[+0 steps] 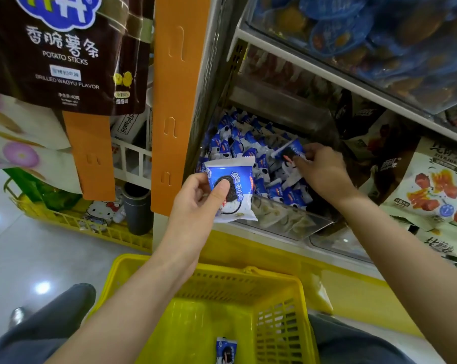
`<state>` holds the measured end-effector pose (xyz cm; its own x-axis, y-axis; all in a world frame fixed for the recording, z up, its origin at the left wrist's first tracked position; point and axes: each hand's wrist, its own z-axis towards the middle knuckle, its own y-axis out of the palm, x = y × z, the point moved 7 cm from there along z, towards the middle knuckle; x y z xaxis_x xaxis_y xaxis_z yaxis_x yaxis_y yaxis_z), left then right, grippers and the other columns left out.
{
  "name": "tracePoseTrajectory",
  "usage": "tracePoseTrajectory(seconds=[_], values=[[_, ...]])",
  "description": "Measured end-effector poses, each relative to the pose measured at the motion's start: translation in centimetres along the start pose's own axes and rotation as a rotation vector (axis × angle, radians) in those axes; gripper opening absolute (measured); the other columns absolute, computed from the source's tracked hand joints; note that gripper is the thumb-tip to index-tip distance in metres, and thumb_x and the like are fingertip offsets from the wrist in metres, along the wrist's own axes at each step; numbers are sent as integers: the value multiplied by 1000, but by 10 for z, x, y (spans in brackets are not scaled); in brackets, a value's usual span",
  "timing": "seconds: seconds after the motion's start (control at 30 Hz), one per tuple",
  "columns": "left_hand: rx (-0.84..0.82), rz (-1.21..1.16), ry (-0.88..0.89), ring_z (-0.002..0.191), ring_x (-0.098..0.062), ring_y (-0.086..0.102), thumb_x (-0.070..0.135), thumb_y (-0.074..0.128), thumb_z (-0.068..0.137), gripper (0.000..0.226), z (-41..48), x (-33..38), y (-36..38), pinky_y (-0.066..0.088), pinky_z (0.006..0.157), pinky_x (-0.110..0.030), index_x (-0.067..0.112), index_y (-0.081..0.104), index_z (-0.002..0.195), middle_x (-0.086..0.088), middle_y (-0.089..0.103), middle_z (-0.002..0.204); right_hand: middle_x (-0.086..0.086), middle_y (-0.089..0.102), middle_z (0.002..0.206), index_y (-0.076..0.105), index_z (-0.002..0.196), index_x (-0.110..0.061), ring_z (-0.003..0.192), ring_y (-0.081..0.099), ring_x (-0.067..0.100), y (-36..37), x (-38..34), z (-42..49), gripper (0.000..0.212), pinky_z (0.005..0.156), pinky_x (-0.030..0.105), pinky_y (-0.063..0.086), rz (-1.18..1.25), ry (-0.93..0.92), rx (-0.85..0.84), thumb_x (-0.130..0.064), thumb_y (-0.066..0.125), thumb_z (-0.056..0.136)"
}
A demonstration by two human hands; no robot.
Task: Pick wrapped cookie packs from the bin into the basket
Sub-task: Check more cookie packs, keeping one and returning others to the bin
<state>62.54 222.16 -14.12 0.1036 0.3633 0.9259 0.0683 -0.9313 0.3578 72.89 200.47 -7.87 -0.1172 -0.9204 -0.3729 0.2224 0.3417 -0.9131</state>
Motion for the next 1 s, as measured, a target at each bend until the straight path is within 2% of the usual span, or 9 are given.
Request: tracePoseTrajectory(seconds=[0.1, 0.2, 0.3, 0.4, 0.57, 0.7, 0.8, 0.9, 1.0], values=[[6, 6, -3, 70, 11, 58, 26, 54, 89, 24, 2, 2, -2, 43, 58, -4, 20, 55, 113, 5, 65, 98, 10, 61, 120, 53, 126, -13, 105, 58, 24, 5, -3, 13, 39, 76, 27, 39, -127, 41, -55, -26, 59, 90], [4, 9, 4, 75, 11, 59, 28, 54, 88, 25, 4, 3, -4, 43, 58, -4, 23, 55, 112, 4, 66, 102, 9, 62, 118, 55, 124, -15, 103, 59, 25, 8, -12, 19, 40, 75, 29, 42, -280, -48, -116, -29, 62, 87], [6, 3, 17, 78, 10, 60, 28, 54, 88, 25, 4, 5, -4, 43, 59, -4, 22, 55, 113, 5, 67, 103, 6, 60, 122, 56, 123, -17, 107, 58, 22, 21, -19, 23, 42, 83, 31, 47, -394, -112, -265, -31, 65, 85], [10, -6, 30, 86, 5, 63, 26, 54, 89, 23, 3, 6, -4, 45, 64, -5, 22, 55, 112, 4, 67, 104, 6, 60, 119, 59, 121, -15, 104, 58, 22, 36, -21, 26, 40, 88, 34, 49, -430, -99, -390, -29, 66, 84], [8, -20, 43, 85, 6, 62, 25, 54, 89, 25, 2, 10, -5, 45, 64, -4, 20, 55, 113, 4, 67, 104, 11, 61, 119, 59, 118, -9, 108, 58, 24, 46, -9, 28, 35, 91, 34, 46, -117, 0, -200, -19, 66, 85], [3, -18, 45, 80, 10, 61, 24, 54, 90, 22, 3, 9, -4, 45, 62, -4, 22, 55, 111, 5, 66, 103, 20, 64, 107, 59, 107, 3, 97, 60, 27, 61, 5, 18, 33, 87, 36, 46, 61, 89, -243, -23, 63, 87], [0, -15, 43, 79, 10, 61, 24, 54, 89, 18, 5, 6, -2, 45, 61, -5, 24, 55, 108, 5, 66, 101, 15, 63, 111, 60, 106, -5, 100, 58, 25, 64, 10, 18, 30, 90, 36, 45, 78, 104, -321, -31, 52, 93], [-14, -7, 32, 80, 8, 62, 24, 54, 89, 18, 4, 3, 1, 45, 61, -6, 22, 56, 107, 4, 67, 100, 7, 59, 109, 57, 114, -11, 91, 51, 15, 58, 6, 14, 31, 83, 27, 39, 3, 30, -330, -33, 44, 96], [-42, 35, -14, 86, 4, 63, 24, 54, 90, 13, 3, -4, 4, 51, 70, -12, 25, 56, 103, 4, 66, 102, 0, 60, 97, 59, 109, -13, 87, 57, 14, 28, -17, -9, 24, 76, 23, 42, 186, -177, -64, -28, 44, 97]])
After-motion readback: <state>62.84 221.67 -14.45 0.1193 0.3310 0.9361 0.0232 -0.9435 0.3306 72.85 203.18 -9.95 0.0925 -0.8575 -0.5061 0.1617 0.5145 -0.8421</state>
